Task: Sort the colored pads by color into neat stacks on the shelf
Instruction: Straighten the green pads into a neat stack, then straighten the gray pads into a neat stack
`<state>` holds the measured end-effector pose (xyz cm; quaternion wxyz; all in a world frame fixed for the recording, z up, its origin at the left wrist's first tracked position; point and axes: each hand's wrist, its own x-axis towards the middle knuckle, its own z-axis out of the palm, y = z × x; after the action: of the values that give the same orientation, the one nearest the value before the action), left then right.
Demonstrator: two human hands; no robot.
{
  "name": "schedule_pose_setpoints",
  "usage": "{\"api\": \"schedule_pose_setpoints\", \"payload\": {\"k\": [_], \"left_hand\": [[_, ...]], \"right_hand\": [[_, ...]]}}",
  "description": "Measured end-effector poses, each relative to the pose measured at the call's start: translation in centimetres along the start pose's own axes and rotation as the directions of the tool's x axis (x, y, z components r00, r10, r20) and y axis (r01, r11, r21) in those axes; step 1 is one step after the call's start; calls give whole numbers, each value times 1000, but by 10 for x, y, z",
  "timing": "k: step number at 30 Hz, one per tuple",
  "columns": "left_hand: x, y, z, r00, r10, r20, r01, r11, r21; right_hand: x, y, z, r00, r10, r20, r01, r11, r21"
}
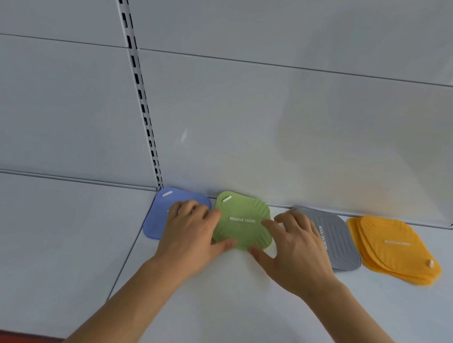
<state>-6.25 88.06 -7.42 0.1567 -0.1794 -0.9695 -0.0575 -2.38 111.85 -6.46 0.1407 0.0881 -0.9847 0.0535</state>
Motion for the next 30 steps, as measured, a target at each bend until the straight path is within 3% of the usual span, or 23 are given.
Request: {"api": "schedule_pose_setpoints", "payload": {"k": [3,13,21,30], "left_hand": [[-2,-1,2,997,59,49,-60,998,16],[2,-1,7,993,116,21,-117,993,19],[2,7,-1,996,75,38,-77,996,53],[11,65,-4,983,184,-25,-186,977,-103]], "right_hand": [[1,8,2,995,-49,84,50,999,-7],[6,16,9,994,-79,71,77,996,33],[-4,12,12,998,-49,46,48,998,26],[-42,58,-10,985,171,8,-170,985,-36]]}}
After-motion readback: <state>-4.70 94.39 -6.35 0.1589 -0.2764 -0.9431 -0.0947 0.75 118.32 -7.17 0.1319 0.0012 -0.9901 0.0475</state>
